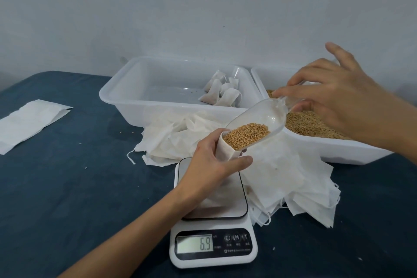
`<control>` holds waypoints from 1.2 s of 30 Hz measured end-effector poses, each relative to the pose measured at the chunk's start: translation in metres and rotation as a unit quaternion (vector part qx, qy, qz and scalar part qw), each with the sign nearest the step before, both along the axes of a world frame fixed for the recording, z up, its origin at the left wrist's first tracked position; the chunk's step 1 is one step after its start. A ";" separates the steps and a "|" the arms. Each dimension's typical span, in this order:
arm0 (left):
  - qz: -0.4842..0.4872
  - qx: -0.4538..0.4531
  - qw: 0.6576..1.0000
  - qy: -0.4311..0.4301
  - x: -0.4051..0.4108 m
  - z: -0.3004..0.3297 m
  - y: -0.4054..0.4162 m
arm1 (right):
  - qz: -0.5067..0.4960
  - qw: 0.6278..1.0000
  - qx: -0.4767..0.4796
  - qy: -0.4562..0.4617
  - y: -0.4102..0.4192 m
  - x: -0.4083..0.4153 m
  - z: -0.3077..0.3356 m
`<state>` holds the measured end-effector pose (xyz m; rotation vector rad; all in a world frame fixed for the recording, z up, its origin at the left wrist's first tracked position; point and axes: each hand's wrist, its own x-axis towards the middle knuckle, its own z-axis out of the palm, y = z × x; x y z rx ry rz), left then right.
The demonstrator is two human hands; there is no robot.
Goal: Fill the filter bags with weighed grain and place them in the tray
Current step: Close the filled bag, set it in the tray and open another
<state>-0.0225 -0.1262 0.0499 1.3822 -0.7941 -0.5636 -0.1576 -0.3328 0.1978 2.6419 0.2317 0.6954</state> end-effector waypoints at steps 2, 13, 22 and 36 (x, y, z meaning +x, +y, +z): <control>0.000 0.000 1.000 0.002 0.000 0.000 0.000 | 0.003 1.000 -0.002 -0.003 0.001 0.000 0.000; 0.005 0.006 1.000 0.013 -0.001 0.002 0.001 | 0.003 1.000 -0.007 0.000 0.002 0.000 0.002; -0.004 -0.013 1.000 0.025 -0.003 0.006 0.002 | 0.004 1.000 -0.009 -0.004 0.003 0.000 0.001; 0.003 -0.015 0.999 0.043 -0.005 0.010 0.002 | -0.014 1.000 -0.015 0.008 0.000 0.000 0.000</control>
